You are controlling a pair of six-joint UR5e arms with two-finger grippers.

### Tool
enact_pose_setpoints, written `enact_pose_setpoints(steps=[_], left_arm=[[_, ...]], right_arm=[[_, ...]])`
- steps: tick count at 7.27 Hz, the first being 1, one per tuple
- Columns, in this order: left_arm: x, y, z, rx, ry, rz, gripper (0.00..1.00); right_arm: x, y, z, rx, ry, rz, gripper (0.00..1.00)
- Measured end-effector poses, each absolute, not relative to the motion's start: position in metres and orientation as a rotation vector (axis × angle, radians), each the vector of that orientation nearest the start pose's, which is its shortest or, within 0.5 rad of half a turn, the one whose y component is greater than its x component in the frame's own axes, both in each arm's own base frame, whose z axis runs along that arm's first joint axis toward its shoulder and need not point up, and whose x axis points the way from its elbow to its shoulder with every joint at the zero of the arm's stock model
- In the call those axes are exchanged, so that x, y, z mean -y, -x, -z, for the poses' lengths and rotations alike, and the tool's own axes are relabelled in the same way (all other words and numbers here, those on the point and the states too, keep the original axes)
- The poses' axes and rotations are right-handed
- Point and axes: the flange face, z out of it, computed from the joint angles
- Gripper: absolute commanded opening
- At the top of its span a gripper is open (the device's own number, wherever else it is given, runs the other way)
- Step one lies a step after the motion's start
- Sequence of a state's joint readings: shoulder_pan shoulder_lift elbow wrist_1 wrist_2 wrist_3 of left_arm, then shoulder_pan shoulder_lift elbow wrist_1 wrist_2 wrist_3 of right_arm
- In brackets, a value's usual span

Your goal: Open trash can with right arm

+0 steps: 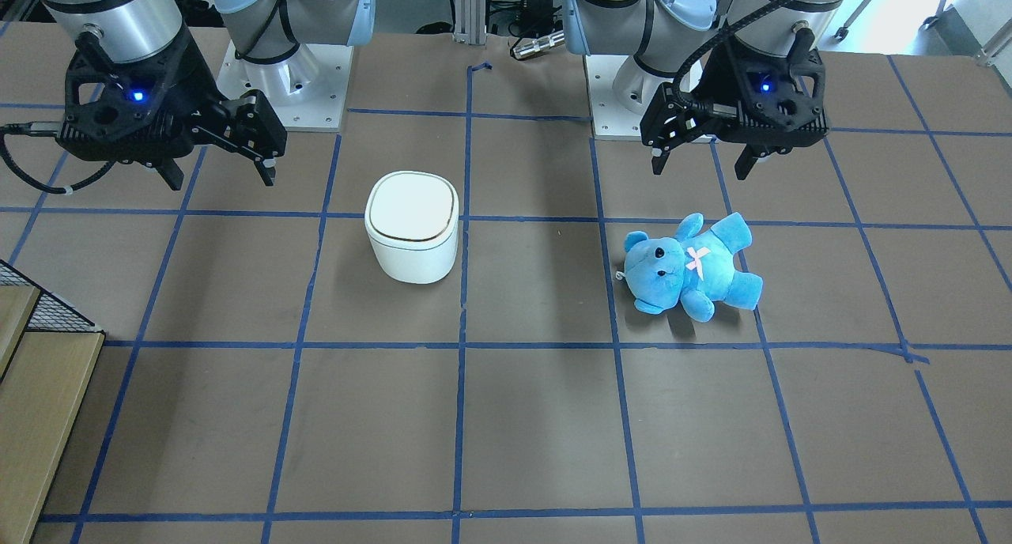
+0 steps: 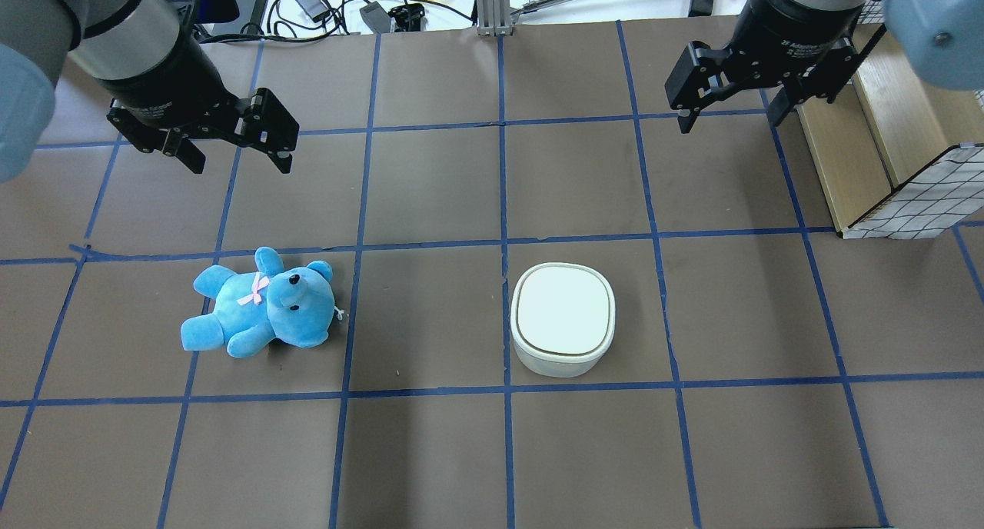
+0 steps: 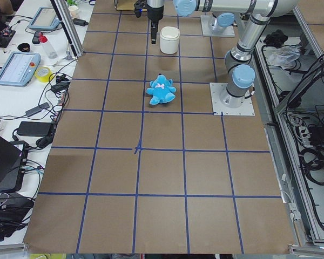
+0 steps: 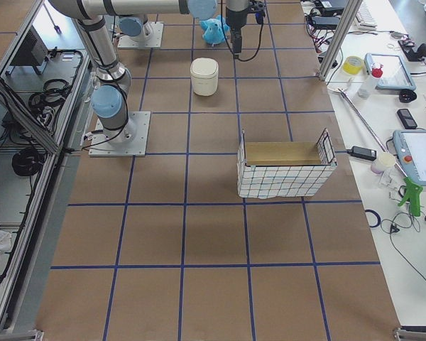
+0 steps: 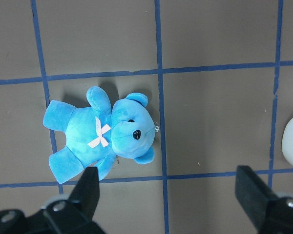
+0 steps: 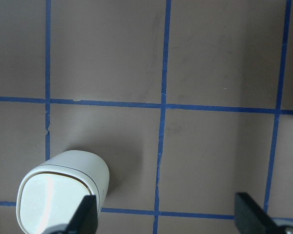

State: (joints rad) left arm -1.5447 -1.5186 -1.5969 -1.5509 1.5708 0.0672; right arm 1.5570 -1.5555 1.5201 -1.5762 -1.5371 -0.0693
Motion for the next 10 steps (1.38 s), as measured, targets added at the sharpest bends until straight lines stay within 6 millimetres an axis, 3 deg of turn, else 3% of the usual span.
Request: enact_pose_setpoints(steps=[8, 9, 10], left_arm=[[0.477, 0.121, -0.502, -3.138, -0.065, 0.072, 1.0], [0.477, 0.121, -0.502, -3.138, -0.065, 0.072, 1.0], [0.477, 0.121, -0.502, -3.138, -0.065, 0.072, 1.0]], right_arm=[[0.504, -0.13, -0.507, -3.104, 0.076, 0.069, 1.0], [0.503, -0.132, -0.509, -3.1, 0.016, 0.074, 0.97], [0.501, -0.141, -0.51, -3.095, -0.07, 0.077, 0.78]])
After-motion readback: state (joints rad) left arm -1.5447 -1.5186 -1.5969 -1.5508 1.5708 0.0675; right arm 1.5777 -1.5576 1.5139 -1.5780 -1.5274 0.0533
